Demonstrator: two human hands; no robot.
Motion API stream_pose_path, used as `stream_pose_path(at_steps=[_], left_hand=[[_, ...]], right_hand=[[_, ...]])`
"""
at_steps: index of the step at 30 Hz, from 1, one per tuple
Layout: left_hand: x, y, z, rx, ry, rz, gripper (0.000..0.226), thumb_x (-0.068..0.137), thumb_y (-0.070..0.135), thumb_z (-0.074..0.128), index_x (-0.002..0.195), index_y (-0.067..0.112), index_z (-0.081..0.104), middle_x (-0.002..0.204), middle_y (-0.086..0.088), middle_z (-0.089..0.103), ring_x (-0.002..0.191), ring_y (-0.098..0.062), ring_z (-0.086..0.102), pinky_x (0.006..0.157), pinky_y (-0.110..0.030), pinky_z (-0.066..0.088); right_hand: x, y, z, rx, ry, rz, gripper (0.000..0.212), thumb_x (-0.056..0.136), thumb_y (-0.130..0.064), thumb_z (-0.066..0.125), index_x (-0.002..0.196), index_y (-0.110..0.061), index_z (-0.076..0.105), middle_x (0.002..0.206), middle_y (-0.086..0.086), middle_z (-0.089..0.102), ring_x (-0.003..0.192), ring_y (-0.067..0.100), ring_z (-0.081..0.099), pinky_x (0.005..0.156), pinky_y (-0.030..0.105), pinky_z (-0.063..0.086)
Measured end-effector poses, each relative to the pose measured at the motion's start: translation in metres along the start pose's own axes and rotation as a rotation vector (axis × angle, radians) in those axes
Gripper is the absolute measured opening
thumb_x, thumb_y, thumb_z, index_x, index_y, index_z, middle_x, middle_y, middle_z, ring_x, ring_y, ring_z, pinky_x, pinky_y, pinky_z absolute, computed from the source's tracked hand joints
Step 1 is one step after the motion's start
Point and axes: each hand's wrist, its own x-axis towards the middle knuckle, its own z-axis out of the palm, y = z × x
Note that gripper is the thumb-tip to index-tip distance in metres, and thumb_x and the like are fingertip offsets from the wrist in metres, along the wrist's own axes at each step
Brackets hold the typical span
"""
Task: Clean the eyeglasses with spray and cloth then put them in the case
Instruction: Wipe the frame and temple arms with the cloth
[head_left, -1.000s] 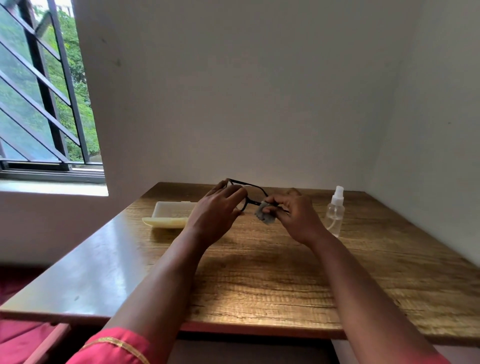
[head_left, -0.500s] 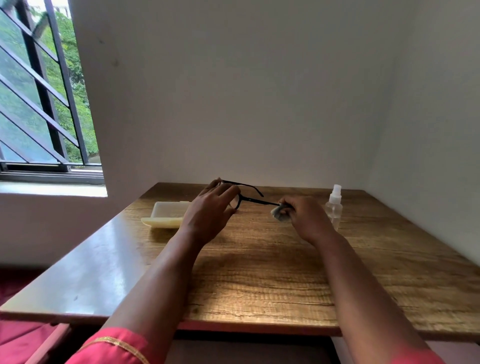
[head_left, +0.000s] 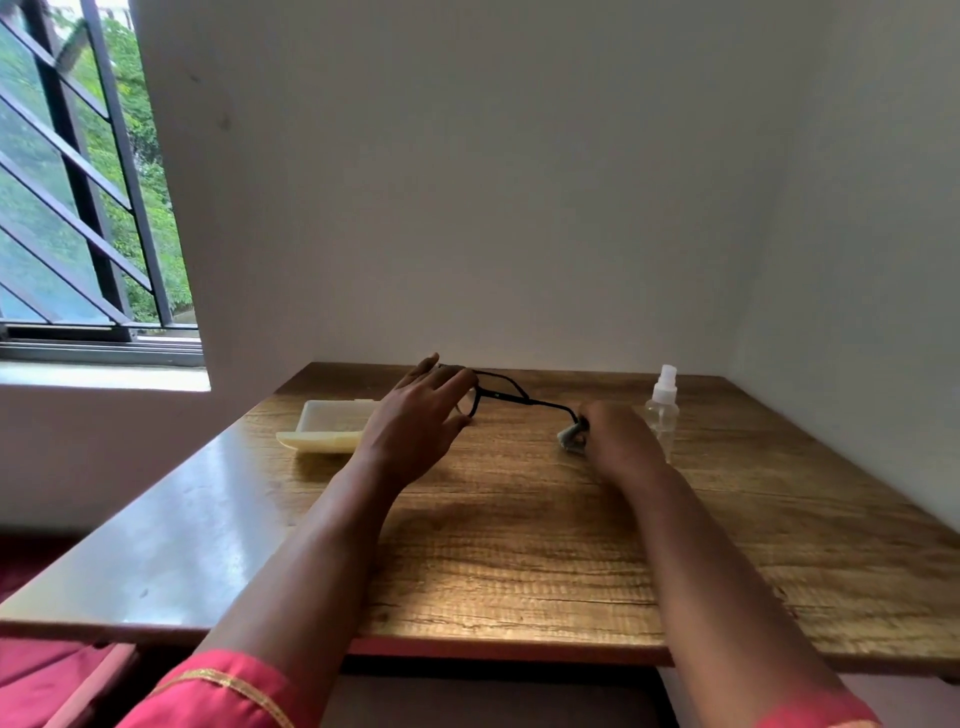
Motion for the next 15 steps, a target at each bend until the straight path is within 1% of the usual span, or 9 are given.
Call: stream_pose_path(at_steps=[4,6,9,11,15], left_hand=[[-0.001,-0.002,-0.004,0.002,0.032,-0.013,0.037,0.079,0.015,0.078,0.111,0.011,0.06,0.118,-0.009,0.065,0.109,-0.028,0.064,0.113,-0.038,0.029],[-0.001,-0.001,-0.005,0.028,0.05,-0.003,0.039,0.075,0.014,0.081,0.109,0.009,0.062,0.115,-0.009,0.067,0.108,-0.03,0.064,0.111,-0.041,0.027],[0.0,0.001,-0.003,0.062,0.031,0.038,0.039,0.075,0.014,0.081,0.111,0.009,0.064,0.116,-0.01,0.067,0.108,-0.027,0.065,0.112,-0.041,0.027],[0.0,0.0,-0.001,0.06,0.021,0.05,0.04,0.077,0.016,0.08,0.113,0.01,0.064,0.117,-0.01,0.066,0.109,-0.025,0.064,0.113,-0.04,0.029],[0.001,0.001,-0.001,0.067,0.02,0.081,0.041,0.076,0.018,0.081,0.114,0.01,0.065,0.116,-0.01,0.066,0.108,-0.025,0.065,0.112,-0.041,0.033]], right_hand=[[0.001,-0.003,0.0,-0.028,0.048,-0.062,0.017,0.093,-0.019,0.062,0.109,-0.017,0.066,0.108,0.005,0.069,0.099,0.022,0.064,0.076,0.03,0.046],[-0.001,-0.007,-0.002,0.014,0.106,-0.113,0.016,0.092,-0.017,0.061,0.107,-0.017,0.067,0.105,0.005,0.069,0.096,0.022,0.063,0.079,0.033,0.049],[-0.002,-0.015,-0.003,0.083,0.187,-0.222,0.019,0.091,-0.013,0.06,0.107,-0.016,0.069,0.102,0.004,0.069,0.097,0.023,0.06,0.079,0.037,0.049],[-0.003,-0.023,-0.002,0.115,0.238,-0.308,0.02,0.09,-0.015,0.061,0.107,-0.017,0.07,0.101,0.003,0.069,0.098,0.023,0.056,0.077,0.038,0.048],[-0.006,-0.038,0.004,0.083,0.322,-0.434,0.018,0.088,-0.018,0.064,0.105,-0.015,0.07,0.099,0.001,0.07,0.096,0.023,0.053,0.075,0.039,0.047]])
